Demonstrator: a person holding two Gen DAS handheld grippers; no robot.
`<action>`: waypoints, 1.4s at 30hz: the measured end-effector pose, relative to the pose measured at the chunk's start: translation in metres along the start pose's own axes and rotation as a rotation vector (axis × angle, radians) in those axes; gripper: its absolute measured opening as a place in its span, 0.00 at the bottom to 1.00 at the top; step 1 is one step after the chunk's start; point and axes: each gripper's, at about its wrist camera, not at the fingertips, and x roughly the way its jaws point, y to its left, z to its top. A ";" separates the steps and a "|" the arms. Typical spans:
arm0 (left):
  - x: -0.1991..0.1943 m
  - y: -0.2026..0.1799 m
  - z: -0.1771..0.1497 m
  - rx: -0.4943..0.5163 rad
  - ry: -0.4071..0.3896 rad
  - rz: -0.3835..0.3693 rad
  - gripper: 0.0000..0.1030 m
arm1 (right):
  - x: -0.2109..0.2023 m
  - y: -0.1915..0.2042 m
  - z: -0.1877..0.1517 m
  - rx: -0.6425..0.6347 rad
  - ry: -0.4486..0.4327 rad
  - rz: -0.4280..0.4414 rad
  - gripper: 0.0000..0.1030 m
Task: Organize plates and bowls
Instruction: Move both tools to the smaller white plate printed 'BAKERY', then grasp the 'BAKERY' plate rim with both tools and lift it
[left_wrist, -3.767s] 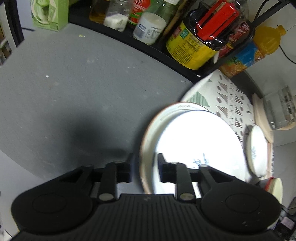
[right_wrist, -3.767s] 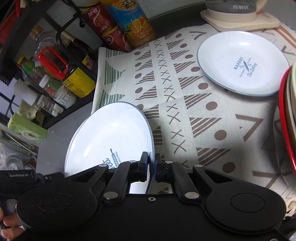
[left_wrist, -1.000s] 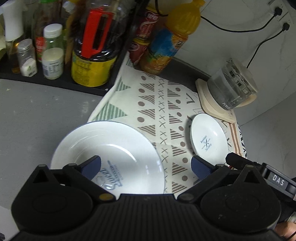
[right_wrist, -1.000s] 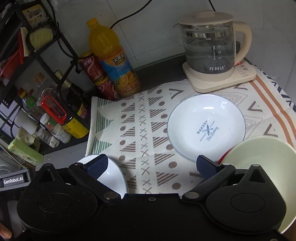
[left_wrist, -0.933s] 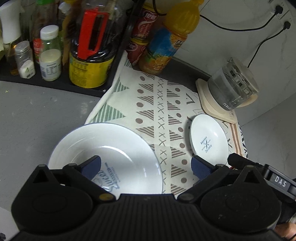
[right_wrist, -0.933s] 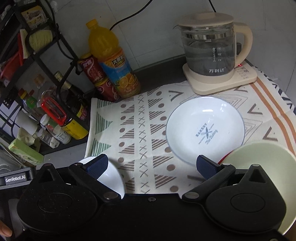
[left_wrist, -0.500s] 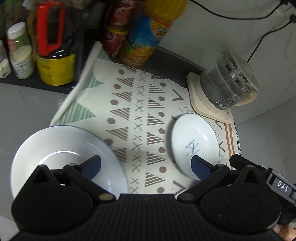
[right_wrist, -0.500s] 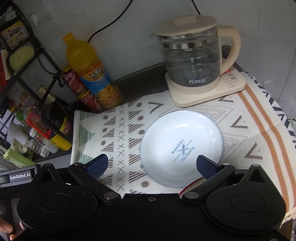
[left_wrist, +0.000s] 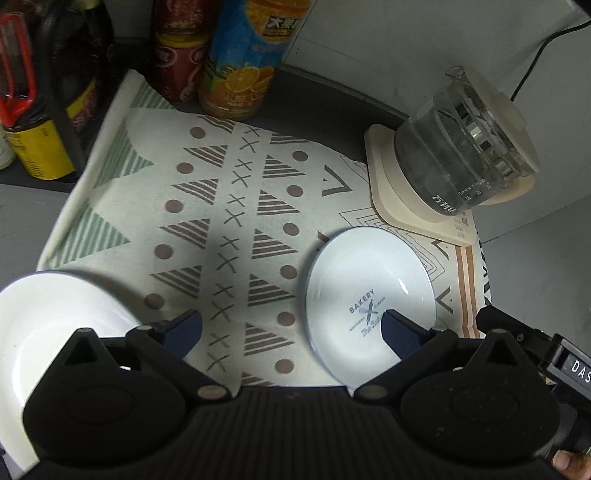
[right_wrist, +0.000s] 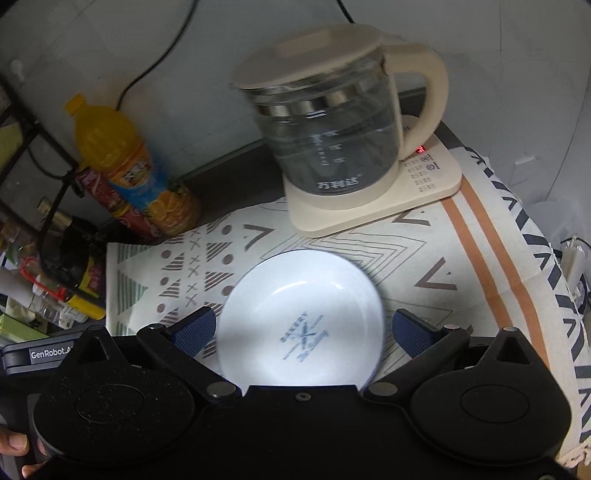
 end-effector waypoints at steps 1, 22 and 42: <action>0.004 -0.002 0.001 -0.001 0.002 0.001 0.99 | 0.003 -0.004 0.002 0.006 0.007 -0.001 0.98; 0.081 -0.004 0.006 -0.158 0.131 -0.028 0.62 | 0.081 -0.061 0.015 0.096 0.275 0.000 0.40; 0.107 -0.004 0.004 -0.199 0.176 -0.042 0.16 | 0.104 -0.069 0.009 0.101 0.334 0.035 0.13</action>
